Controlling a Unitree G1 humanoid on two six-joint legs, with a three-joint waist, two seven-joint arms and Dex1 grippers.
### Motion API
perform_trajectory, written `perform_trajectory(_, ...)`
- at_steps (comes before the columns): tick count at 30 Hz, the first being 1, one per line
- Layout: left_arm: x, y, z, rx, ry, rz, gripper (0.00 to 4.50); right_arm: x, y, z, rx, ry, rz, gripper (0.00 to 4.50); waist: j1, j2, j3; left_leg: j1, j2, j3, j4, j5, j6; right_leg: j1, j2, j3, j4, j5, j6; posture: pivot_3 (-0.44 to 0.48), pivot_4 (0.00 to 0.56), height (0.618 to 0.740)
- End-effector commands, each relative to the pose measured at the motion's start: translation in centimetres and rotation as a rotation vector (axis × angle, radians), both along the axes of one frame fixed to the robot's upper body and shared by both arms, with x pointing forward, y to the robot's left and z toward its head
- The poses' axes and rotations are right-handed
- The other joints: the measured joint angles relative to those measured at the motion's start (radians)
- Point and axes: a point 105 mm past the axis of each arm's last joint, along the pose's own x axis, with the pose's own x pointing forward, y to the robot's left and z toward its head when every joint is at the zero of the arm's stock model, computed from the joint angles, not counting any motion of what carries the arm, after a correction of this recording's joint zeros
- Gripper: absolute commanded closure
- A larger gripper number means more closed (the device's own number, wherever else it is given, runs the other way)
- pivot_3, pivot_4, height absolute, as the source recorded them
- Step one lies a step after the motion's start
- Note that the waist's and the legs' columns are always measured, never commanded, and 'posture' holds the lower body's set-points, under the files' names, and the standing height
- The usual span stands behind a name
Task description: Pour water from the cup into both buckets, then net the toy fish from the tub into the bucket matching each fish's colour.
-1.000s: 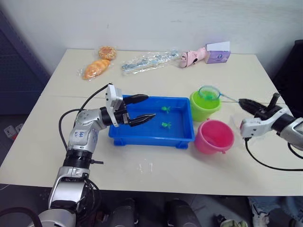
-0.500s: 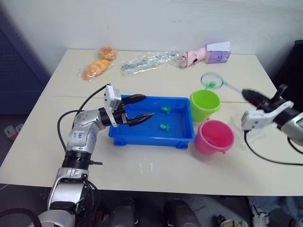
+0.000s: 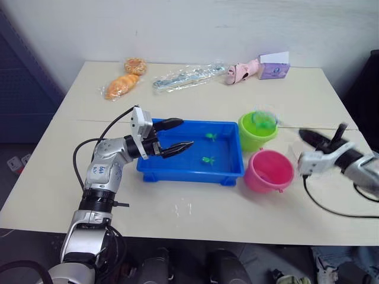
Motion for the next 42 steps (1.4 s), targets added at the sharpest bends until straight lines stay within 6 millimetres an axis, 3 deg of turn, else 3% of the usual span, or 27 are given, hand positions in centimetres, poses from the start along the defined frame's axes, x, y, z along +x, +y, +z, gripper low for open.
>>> perform_trajectory(1,-0.2,0.0,1.4,-0.015,-0.058,0.002,0.07,-0.1,0.0,6.9,0.017,-0.232,0.021,4.5,-0.005,0.0,0.0,0.0,0.0,0.0,0.0,0.0,0.0,0.0,0.0,0.0,0.0,0.0,0.0,0.0,0.15,0.74)
perform_trajectory(9,-0.3,-0.2,1.3,-0.014,-0.06,-0.002,0.07,-0.6,0.9,6.9,0.034,-0.273,0.058,4.5,0.001,0.0,0.0,0.001,0.001,-0.001,-0.001,0.001,-0.002,0.001,0.001,0.0,0.0,0.0,0.0,0.0,0.15,0.74)
perform_trajectory(14,-0.2,0.3,1.6,-0.01,-0.066,0.009,0.07,-1.0,1.6,8.3,0.155,-0.267,0.088,4.5,0.0,0.0,0.0,0.001,0.001,-0.001,-0.001,0.001,-0.002,0.001,0.001,0.0,0.0,0.0,0.0,0.0,0.15,0.74)
perform_trajectory(19,-0.9,3.1,1.0,0.074,-0.07,-0.005,0.07,-2.5,6.7,7.5,0.511,0.127,0.263,4.5,-0.01,0.0,0.0,0.001,0.002,-0.001,-0.001,0.001,-0.002,0.001,0.003,0.0,0.0,0.0,0.0,0.0,0.15,0.74)
perform_trajectory(22,-1.4,5.3,0.3,0.149,-0.06,-0.011,0.07,-3.0,9.1,7.3,0.572,0.326,0.28,4.5,-0.008,0.0,0.0,0.002,0.003,-0.001,-0.001,0.001,-0.002,0.001,0.003,0.0,0.0,0.0,0.0,0.0,0.15,0.74)
perform_trajectory(28,-1.7,8.8,-1.2,0.246,-0.035,0.023,0.07,-2.7,12.0,4.3,0.365,0.515,0.234,4.5,0.003,0.0,0.0,0.001,0.002,-0.002,0.001,-0.001,0.001,0.002,0.001,-0.001,-0.001,0.0,0.0,0.0,0.15,0.74)
perform_trajectory(38,-2.2,8.6,-2.4,0.276,-0.016,0.014,0.07,-0.5,12.1,-0.1,0.206,0.658,0.121,4.5,-0.002,-0.001,0.0,0.0,0.0,-0.002,0.001,-0.002,0.003,0.001,-0.002,-0.002,0.0,0.0,0.0,0.0,0.15,0.74)
perform_trajectory(42,-2.5,8.4,-2.7,0.291,-0.017,-0.003,0.07,-0.7,13.8,-1.4,0.206,0.746,0.143,4.5,-0.003,-0.001,0.0,0.0,0.0,-0.002,0.001,-0.002,0.003,0.0,-0.002,-0.001,0.001,0.0,0.0,0.0,0.15,0.74)
